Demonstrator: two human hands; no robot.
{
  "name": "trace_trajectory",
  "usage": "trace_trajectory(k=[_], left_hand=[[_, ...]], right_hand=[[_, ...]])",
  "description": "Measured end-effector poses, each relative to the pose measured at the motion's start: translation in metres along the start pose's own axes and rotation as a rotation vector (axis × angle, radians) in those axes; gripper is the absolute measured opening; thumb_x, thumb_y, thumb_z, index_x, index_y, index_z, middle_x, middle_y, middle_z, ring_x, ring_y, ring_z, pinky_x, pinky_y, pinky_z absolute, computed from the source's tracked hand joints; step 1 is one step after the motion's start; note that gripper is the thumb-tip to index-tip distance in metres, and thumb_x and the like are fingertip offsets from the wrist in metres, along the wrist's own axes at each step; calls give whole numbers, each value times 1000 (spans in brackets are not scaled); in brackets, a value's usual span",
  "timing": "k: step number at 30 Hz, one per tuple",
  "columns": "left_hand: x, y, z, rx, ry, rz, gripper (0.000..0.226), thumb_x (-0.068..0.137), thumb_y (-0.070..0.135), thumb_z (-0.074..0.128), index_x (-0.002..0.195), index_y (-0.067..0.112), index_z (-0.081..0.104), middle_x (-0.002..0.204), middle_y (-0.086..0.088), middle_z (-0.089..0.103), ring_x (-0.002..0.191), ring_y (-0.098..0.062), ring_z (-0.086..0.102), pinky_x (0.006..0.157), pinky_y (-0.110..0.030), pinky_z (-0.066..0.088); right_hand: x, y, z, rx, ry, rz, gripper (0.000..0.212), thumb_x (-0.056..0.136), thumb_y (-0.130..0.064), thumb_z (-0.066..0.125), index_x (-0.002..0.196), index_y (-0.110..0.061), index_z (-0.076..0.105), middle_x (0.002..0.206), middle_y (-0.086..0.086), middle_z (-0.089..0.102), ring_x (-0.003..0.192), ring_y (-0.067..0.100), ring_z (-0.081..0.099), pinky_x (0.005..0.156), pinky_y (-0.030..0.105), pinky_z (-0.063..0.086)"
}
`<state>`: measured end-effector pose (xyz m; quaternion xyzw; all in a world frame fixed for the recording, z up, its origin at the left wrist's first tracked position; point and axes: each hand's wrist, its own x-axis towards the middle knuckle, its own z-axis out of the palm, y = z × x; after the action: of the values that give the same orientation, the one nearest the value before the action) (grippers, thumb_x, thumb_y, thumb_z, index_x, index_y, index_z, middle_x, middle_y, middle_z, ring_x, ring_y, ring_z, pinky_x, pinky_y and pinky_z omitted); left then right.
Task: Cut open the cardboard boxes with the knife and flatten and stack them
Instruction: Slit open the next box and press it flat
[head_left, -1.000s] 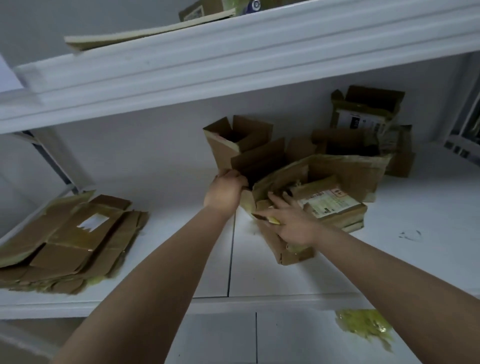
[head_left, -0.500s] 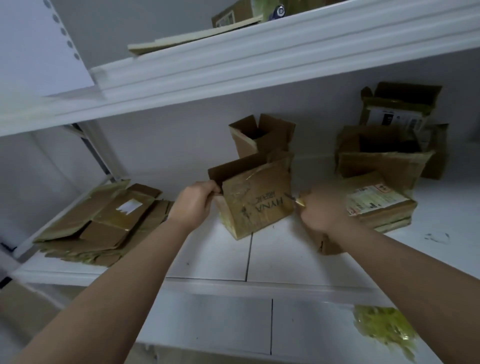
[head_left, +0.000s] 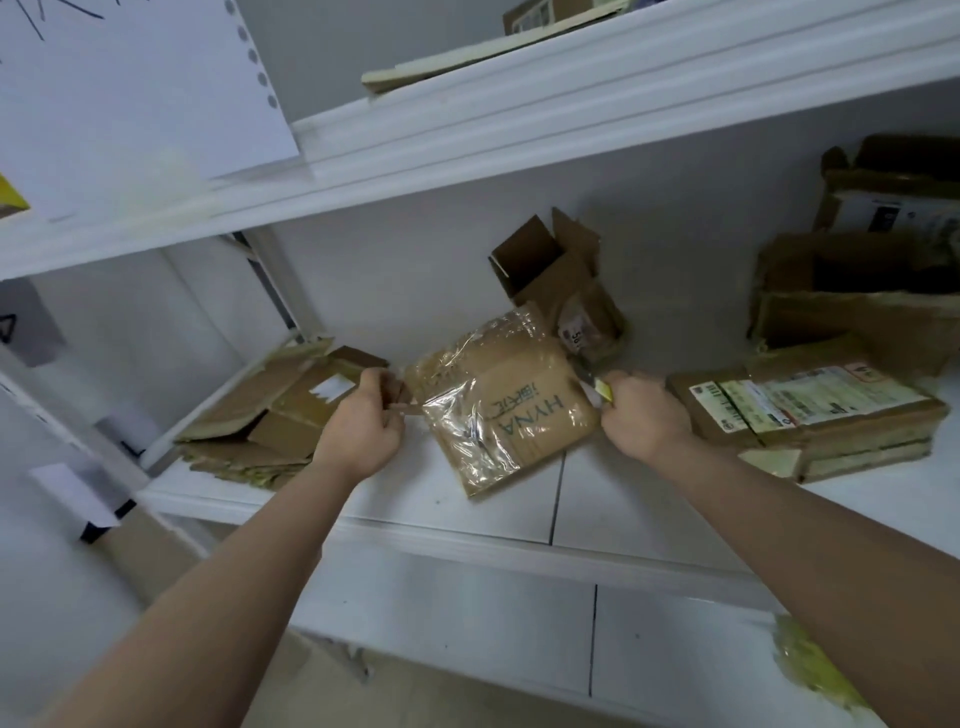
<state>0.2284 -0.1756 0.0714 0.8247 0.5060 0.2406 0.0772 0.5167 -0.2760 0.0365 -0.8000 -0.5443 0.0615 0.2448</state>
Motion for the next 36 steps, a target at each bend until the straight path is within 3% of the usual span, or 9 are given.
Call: trace_trajectory(k=[4,9,17,20,22,25,28,31,36], left_hand=[[8,0,3,56,-17,6,25,88,4,53,113,6,58,103,-10,66,98,-30,60,77,-30,42],[13,-2,2,121,-80,-140,16,88,21,56,93,6,56,84,-13,63,83,-33,57,71,-36,46],[8,15,-3,-11,-331,-322,18,79,21,52,65,10,53,67,-7,57,61,-24,53,52,-26,41],[5,18,2,-61,-491,-412,9,84,15,55,80,10,61,85,-8,65,73,-21,63,58,-27,48],[6,16,4,-59,-530,-444,14,88,22,52,93,11,60,94,-7,67,80,-20,67,64,-29,48],[11,10,-3,86,-431,-439,19,85,26,52,80,9,60,84,-11,65,70,-25,64,64,-32,48],[15,14,-9,308,-227,-316,24,86,30,51,80,9,61,82,-10,63,78,-30,62,71,-35,52],[20,40,1,210,-116,-142,33,92,33,46,110,12,64,103,-10,67,99,-32,61,81,-37,50],[23,97,49,11,-228,89,60,92,51,50,142,18,43,139,-9,52,126,-29,49,104,-36,41]], right_hand=[[2,0,6,59,-103,14,22,94,-20,45,112,-19,57,109,13,64,101,34,60,82,38,49],[3,-2,8,129,-184,-22,21,97,-24,44,107,-12,59,108,15,62,100,33,58,80,34,46],[14,-5,-4,287,23,21,24,100,-24,40,96,-8,58,101,21,63,97,38,58,79,38,46],[20,-11,-3,349,3,27,29,101,-27,38,100,-7,59,102,20,63,99,37,58,75,34,40],[22,-13,4,420,-17,30,26,100,-28,39,93,-11,57,99,21,64,96,38,60,79,36,47],[19,-10,12,429,-36,89,29,100,-30,40,94,-8,59,93,19,64,90,37,62,78,41,51],[17,-2,16,361,-49,177,33,97,-32,46,98,-4,65,95,18,66,91,35,61,79,38,51],[12,7,22,287,-96,232,28,93,-33,55,102,-8,60,96,12,63,93,31,59,81,35,48],[1,18,34,369,-132,264,33,89,-27,61,113,-8,47,95,4,51,91,22,50,82,31,43]])
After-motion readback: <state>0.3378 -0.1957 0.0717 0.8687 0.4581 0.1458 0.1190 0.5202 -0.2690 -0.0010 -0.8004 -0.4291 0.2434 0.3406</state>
